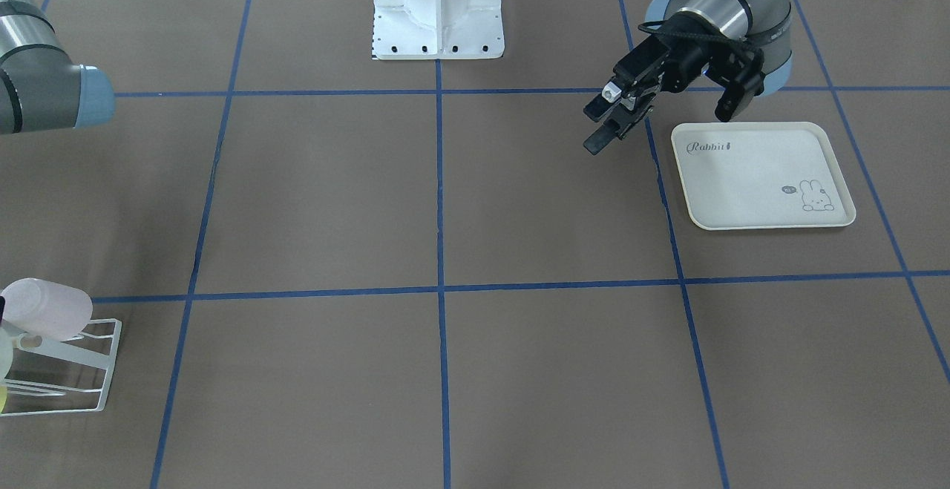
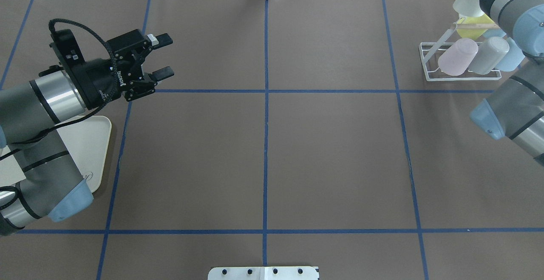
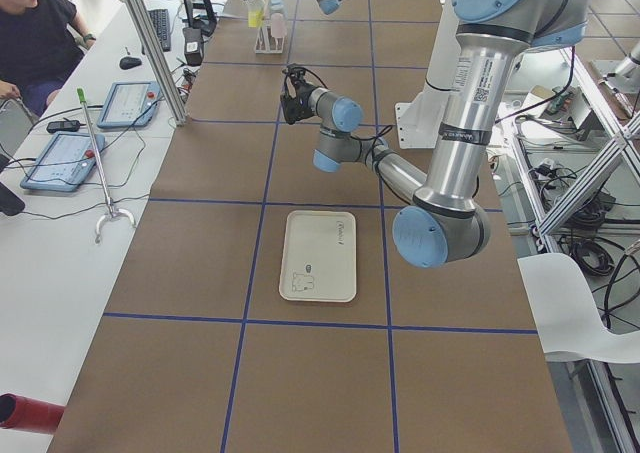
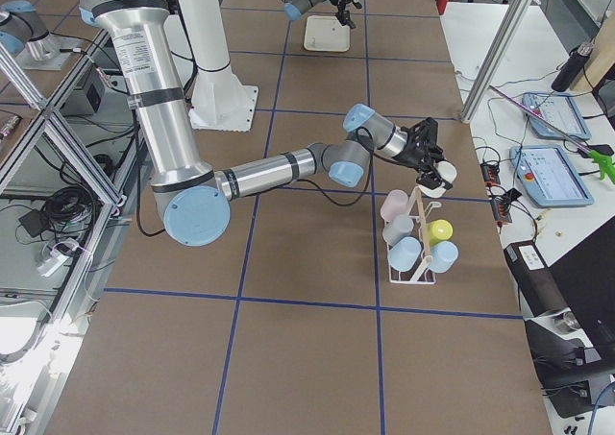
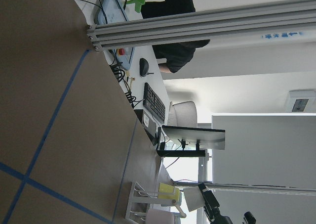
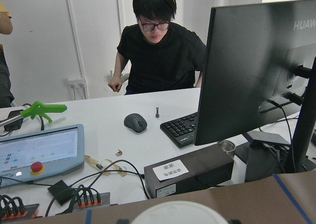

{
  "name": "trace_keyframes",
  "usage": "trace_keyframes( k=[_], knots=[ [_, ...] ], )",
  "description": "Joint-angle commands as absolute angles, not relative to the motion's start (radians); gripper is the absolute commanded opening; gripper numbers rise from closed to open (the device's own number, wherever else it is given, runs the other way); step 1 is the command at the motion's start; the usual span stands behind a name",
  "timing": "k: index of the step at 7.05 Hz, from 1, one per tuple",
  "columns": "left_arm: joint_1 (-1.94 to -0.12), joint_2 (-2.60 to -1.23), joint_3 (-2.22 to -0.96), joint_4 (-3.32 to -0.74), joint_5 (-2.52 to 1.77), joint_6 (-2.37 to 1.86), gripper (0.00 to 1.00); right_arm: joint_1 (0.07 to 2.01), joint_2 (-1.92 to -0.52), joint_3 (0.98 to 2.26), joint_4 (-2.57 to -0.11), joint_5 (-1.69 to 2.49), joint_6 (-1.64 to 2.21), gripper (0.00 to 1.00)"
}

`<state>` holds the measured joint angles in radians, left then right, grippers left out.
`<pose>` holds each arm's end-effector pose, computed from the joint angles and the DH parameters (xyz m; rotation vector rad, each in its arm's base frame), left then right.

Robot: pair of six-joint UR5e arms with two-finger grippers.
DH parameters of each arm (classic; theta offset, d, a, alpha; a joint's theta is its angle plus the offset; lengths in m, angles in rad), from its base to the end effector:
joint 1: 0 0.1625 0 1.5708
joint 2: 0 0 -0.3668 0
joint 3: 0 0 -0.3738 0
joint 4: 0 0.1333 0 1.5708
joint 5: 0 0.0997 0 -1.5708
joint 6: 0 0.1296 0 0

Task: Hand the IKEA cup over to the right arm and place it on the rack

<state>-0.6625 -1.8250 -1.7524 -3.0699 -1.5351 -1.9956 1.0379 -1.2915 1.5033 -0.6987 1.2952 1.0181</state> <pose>0.3225 -0.4265 0.2204 0.2629 1.9934 -0.7473 -0.1715 -0.6226 0.4067 0.9569 -0.5855 0.5834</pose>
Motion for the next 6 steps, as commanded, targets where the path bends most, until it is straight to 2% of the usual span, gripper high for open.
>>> trace_keyframes(
  k=[1,6],
  knots=[
    [-0.663,-1.824,-1.747,-3.071,-1.534,-1.996,1.0,1.074,-1.252,1.416,-0.658,1.331,0.98,0.0],
    [-0.66,-1.818,-1.744,-3.073,-1.537,-1.996,1.0,1.002,-1.271,1.378,-0.655,1.327,0.957,0.0]
  ],
)
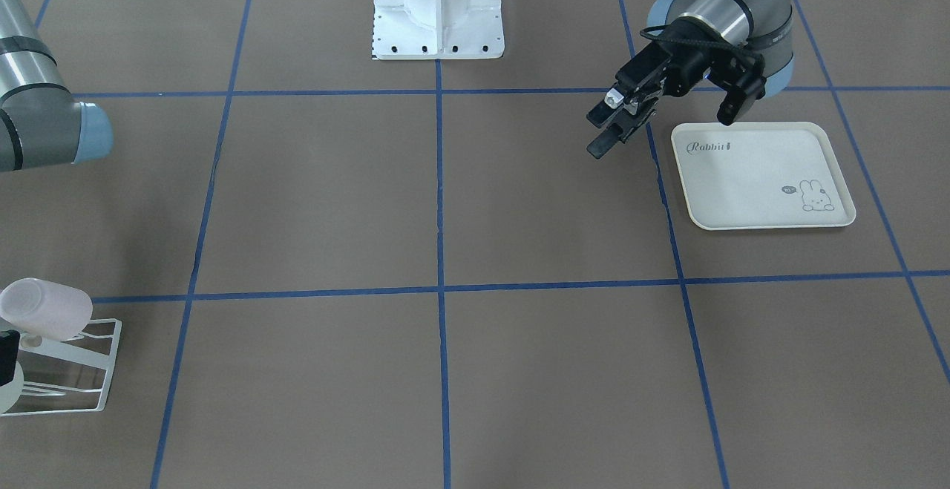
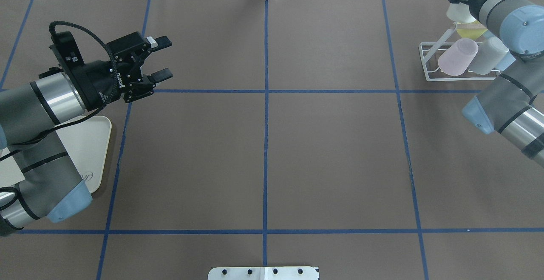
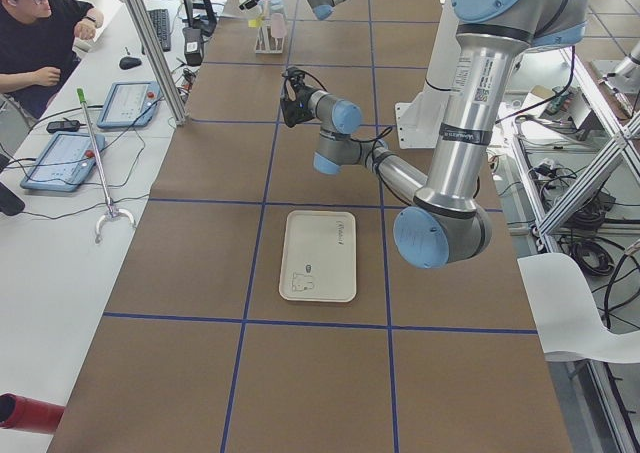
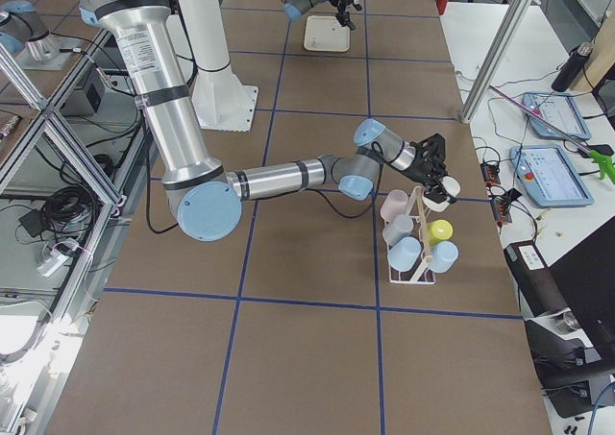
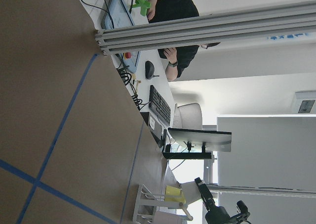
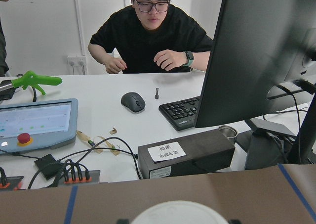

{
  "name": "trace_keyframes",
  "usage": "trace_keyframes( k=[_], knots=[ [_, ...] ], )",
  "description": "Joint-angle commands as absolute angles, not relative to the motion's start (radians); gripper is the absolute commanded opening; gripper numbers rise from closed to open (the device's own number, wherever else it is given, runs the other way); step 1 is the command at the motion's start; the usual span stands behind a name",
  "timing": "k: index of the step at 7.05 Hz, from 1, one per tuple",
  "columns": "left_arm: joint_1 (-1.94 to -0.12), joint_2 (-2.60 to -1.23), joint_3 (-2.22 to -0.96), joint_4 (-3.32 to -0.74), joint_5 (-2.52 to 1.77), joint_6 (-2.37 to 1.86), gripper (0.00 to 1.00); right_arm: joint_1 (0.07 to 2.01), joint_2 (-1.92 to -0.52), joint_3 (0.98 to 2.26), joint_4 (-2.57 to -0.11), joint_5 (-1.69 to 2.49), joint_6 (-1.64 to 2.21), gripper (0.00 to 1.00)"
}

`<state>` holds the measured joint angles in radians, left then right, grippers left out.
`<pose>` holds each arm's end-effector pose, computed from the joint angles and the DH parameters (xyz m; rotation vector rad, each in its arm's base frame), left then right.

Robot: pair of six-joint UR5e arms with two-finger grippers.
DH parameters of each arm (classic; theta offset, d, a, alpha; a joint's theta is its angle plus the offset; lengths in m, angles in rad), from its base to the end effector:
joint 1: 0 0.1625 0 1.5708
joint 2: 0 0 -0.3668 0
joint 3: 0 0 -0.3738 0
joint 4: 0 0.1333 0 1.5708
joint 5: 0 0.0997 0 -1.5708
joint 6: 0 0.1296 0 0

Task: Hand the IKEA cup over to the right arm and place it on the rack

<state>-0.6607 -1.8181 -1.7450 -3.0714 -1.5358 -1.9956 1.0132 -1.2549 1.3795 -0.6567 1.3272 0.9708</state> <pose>0.3245 -0.4268 0.2270 0.2593 1.9805 -0.7505 -0.2010 -0.6334 0.4426 0.9091 -0.5615 0.5001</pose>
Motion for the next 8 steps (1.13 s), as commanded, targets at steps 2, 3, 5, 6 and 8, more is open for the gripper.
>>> trace_keyframes(
  k=[2,3,5,6,8],
  knots=[
    [-0.66,-1.818,-1.746,-3.074,-1.537,-1.996,1.0,1.0,-1.272,1.376,-0.657,1.327,0.953,0.0],
    [-0.66,-1.818,-1.746,-3.076,-1.537,-1.997,1.0,1.0,-1.267,1.376,-0.658,1.327,0.953,0.21],
    [-0.66,-1.818,-1.744,-3.076,-1.537,-1.997,1.0,1.0,-1.259,1.365,-0.657,1.33,0.951,1.0],
    [-0.66,-1.818,-1.744,-3.074,-1.537,-1.996,1.0,1.003,-1.258,1.365,-0.657,1.331,0.928,1.0],
    [-0.664,-1.793,-1.752,-3.069,-1.564,-1.961,1.0,1.067,-1.24,1.379,-0.664,1.453,0.879,1.0]
  ],
)
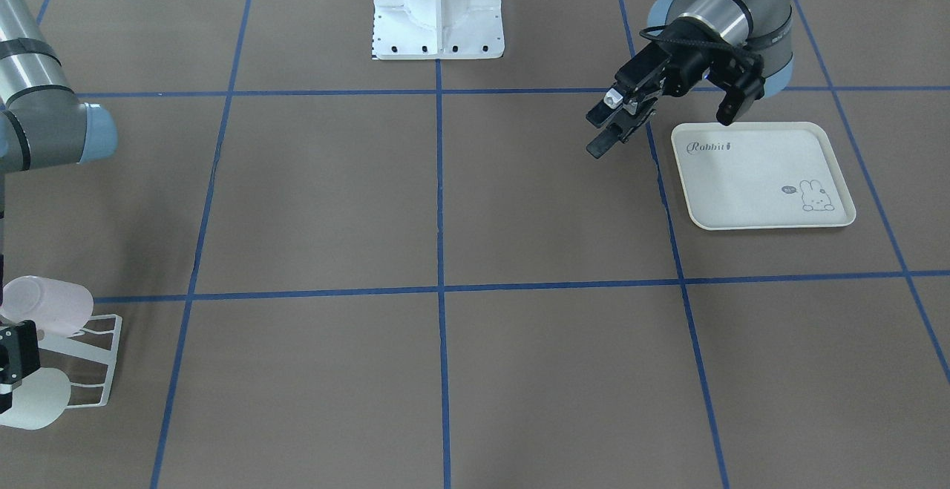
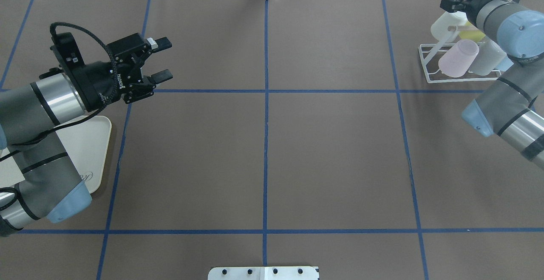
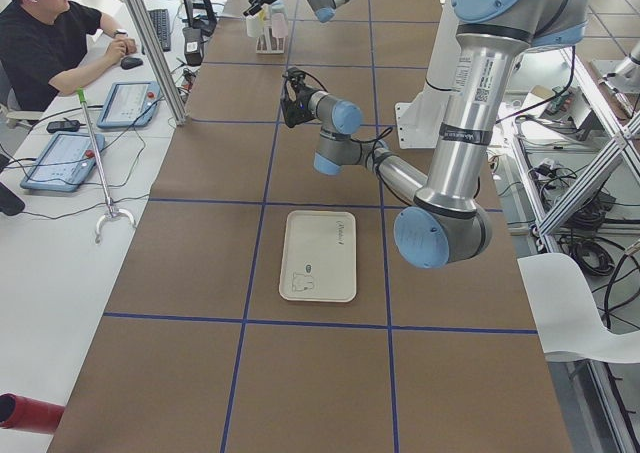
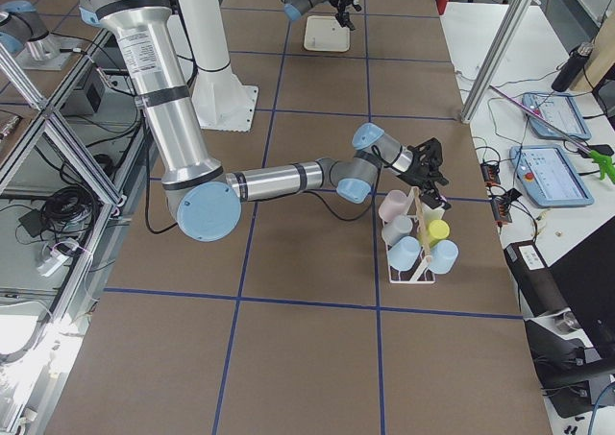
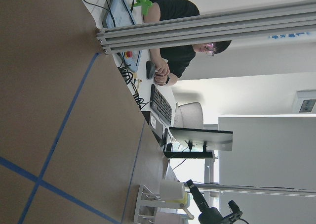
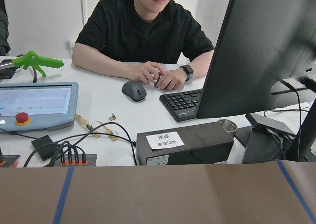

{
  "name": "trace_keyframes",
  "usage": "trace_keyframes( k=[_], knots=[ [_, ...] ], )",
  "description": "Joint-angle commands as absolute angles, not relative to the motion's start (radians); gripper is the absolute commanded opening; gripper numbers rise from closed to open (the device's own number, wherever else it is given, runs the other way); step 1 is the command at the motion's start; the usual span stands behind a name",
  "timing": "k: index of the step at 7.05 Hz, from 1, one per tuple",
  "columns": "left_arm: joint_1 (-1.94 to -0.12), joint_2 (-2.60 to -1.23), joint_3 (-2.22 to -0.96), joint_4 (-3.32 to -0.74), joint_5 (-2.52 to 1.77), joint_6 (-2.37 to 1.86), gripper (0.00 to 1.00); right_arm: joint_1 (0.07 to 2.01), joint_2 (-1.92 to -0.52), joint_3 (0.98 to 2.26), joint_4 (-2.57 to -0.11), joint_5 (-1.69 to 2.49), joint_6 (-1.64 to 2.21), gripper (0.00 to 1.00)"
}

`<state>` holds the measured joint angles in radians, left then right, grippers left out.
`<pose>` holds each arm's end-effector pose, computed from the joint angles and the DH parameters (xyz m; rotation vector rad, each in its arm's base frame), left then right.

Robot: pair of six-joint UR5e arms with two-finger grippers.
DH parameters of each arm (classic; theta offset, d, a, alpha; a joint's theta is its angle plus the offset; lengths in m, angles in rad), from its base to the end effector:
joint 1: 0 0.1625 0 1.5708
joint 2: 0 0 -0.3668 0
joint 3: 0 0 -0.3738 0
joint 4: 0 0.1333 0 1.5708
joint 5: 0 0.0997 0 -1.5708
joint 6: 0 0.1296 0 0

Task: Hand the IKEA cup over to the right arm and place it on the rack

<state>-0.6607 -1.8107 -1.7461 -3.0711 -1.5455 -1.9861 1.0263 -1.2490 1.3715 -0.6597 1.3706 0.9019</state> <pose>0.3247 -0.4254 0.2304 0.2608 1.9705 -0.7381 -0.1991 -0.6360 0.4441 0.8999 -0.5496 0.4274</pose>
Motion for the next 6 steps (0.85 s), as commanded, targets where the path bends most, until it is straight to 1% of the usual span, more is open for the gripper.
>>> trace_keyframes(
  k=[1,3,5,6],
  knots=[
    [-0.689,-1.76,-1.759,-3.057,-1.594,-1.834,1.0,1.157,-1.224,1.379,-0.685,1.624,0.841,1.0],
    [-0.805,-1.68,-1.761,-2.976,-1.722,-1.548,1.0,1.338,-1.209,1.414,-0.85,1.947,0.713,1.0],
    [-0.943,-1.591,-1.752,-2.93,-1.834,-1.215,1.0,1.463,-1.256,1.466,-1.083,2.122,0.429,1.0],
    [-1.016,-1.569,-1.737,-2.898,-1.886,-1.054,1.0,1.485,-1.293,1.495,-1.195,2.149,0.276,1.0]
  ],
)
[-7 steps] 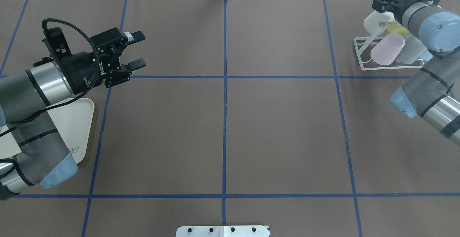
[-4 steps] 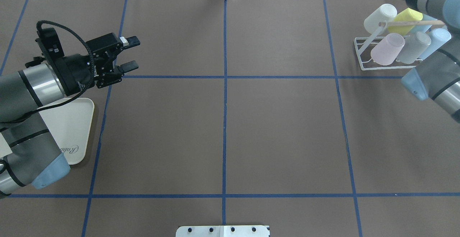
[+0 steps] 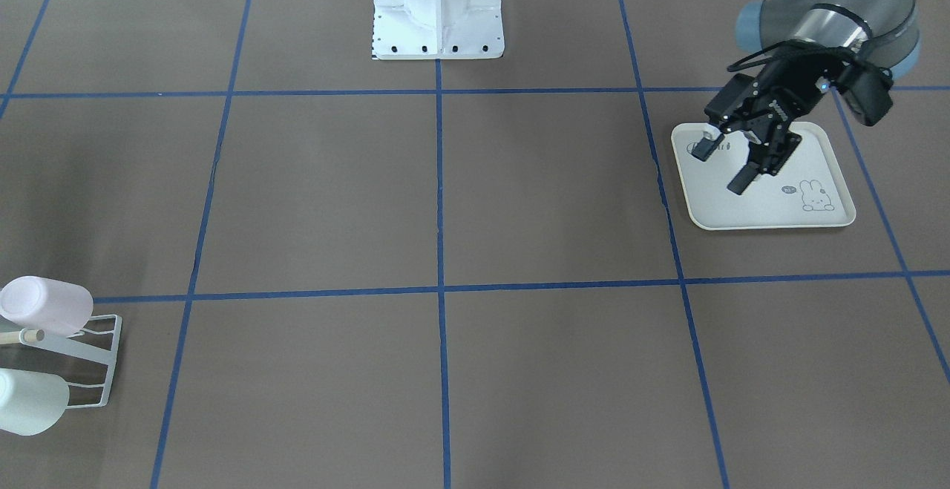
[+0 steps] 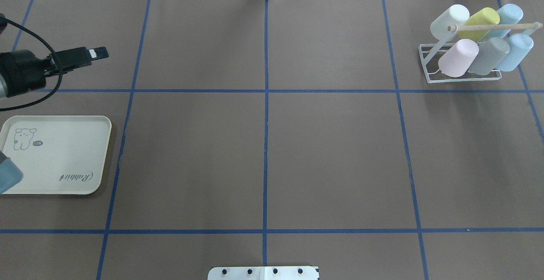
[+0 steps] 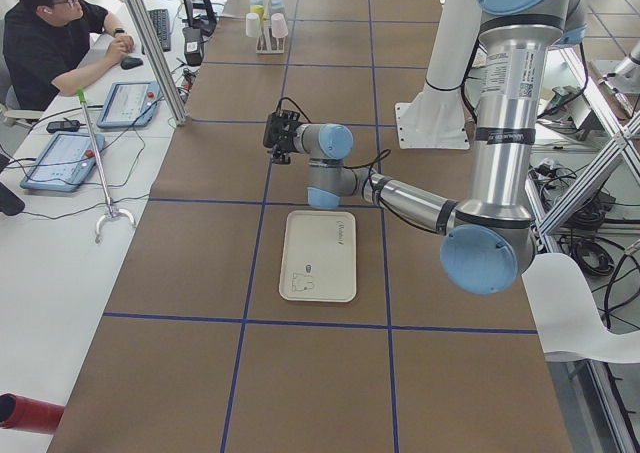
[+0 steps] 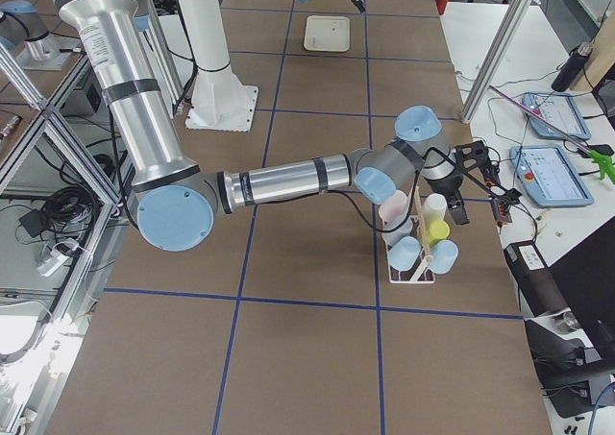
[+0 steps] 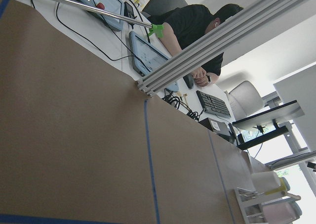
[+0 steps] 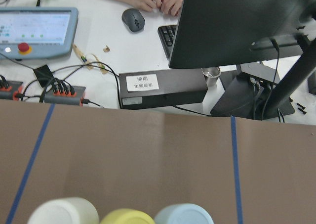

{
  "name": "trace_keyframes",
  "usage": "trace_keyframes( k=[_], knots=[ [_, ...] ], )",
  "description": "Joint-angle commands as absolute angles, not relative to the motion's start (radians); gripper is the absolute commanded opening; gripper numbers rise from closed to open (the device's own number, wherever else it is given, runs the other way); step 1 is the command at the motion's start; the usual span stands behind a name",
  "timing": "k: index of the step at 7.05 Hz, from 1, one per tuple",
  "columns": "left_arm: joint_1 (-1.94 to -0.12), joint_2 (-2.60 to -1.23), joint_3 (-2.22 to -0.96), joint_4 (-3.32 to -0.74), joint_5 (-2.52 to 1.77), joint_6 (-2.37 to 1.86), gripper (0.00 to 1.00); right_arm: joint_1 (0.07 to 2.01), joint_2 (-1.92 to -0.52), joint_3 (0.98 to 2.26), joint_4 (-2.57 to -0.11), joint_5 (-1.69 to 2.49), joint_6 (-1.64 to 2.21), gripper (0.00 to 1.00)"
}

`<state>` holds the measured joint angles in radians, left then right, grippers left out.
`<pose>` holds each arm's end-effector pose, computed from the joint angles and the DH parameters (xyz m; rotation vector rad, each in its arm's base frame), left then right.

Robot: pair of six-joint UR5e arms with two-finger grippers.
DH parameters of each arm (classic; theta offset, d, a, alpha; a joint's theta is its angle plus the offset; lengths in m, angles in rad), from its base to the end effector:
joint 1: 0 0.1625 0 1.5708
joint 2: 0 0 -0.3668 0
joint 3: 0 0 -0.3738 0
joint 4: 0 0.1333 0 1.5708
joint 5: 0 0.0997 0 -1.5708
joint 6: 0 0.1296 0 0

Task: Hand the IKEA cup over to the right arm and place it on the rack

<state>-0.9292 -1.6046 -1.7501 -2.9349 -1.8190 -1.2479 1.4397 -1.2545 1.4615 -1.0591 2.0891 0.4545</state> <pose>0.2196 -0.4635 0.3495 0.7631 1.3879 -0.2791 -0.0137 -0.6327 0.4534 0.5288 -0.6766 0.1171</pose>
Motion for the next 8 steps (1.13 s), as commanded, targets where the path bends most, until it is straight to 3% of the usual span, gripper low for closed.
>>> trace_keyframes(
  k=[1,4,5,8],
  knots=[
    [-1.096,-1.537,-1.724,-2.864,-1.941,-0.931,1.0,1.505,-1.314,1.524,-1.313,2.16,0.138,1.0],
    [-1.349,-1.539,-1.613,-2.847,-2.176,-0.708,1.0,1.506,-1.449,1.652,-1.442,2.175,0.089,1.0],
    [-1.373,-1.511,-1.565,-2.847,-2.196,-0.563,1.0,1.505,-1.545,1.675,-1.439,2.177,0.089,1.0],
    [-1.381,-1.503,-1.412,-2.862,-2.19,-0.529,1.0,1.503,-1.577,1.672,-1.405,2.181,0.091,1.0]
  ],
)
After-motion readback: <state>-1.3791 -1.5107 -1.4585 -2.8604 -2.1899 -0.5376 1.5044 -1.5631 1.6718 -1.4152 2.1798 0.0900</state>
